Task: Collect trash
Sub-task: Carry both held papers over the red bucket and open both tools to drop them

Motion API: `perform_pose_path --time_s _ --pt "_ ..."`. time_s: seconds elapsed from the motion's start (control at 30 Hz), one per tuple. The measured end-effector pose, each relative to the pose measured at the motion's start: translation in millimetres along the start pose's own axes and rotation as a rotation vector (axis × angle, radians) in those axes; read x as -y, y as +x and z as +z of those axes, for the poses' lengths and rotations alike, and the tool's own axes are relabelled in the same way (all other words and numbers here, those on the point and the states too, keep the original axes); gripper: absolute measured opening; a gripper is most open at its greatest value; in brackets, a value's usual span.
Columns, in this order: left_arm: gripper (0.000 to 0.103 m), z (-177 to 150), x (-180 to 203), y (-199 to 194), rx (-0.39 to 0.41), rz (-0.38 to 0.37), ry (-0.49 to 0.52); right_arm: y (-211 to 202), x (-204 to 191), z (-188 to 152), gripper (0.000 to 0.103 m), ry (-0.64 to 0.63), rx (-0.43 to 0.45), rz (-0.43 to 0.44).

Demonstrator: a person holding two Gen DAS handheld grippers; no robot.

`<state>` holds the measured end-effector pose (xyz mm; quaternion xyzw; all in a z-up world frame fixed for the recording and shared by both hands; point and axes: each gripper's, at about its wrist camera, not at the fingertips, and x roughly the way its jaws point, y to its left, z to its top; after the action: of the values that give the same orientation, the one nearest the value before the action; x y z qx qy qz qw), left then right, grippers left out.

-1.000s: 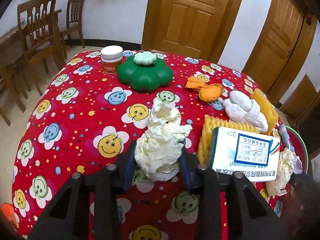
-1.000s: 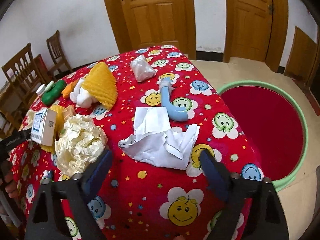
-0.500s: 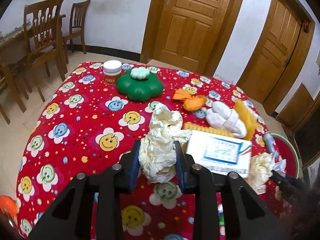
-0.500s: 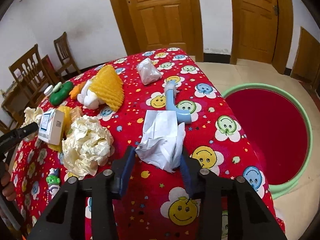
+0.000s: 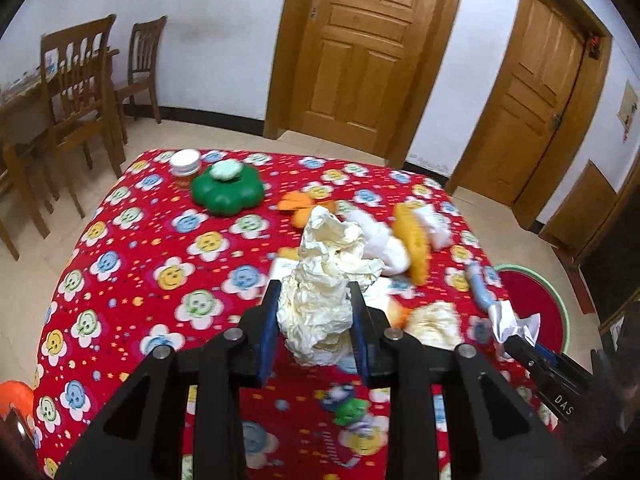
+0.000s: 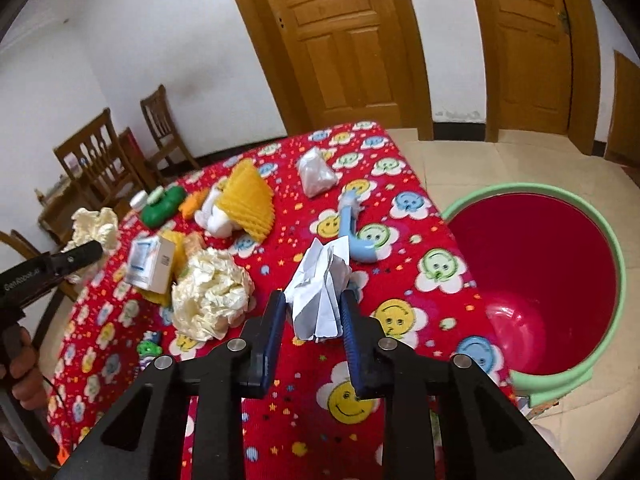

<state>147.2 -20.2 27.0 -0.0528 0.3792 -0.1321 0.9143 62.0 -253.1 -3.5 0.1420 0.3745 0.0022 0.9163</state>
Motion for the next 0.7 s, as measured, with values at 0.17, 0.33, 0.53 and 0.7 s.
perform_pose_path --time_s 0.17,0.33,0.53,0.7 --pt "0.031 1 40 -5 0.002 -0.040 0.065 -24 17 5 0.027 0.019 0.054 0.012" --pt "0.031 -2 76 2 -0.028 -0.098 0.116 -39 41 6 0.027 0.060 0.084 -0.009" --pt "0.031 -5 125 22 -0.085 -0.169 0.184 -47 75 4 0.027 0.124 0.098 -0.059" --pt "0.031 -6 166 42 -0.125 -0.224 0.249 -46 109 2 0.027 0.200 0.095 -0.111"
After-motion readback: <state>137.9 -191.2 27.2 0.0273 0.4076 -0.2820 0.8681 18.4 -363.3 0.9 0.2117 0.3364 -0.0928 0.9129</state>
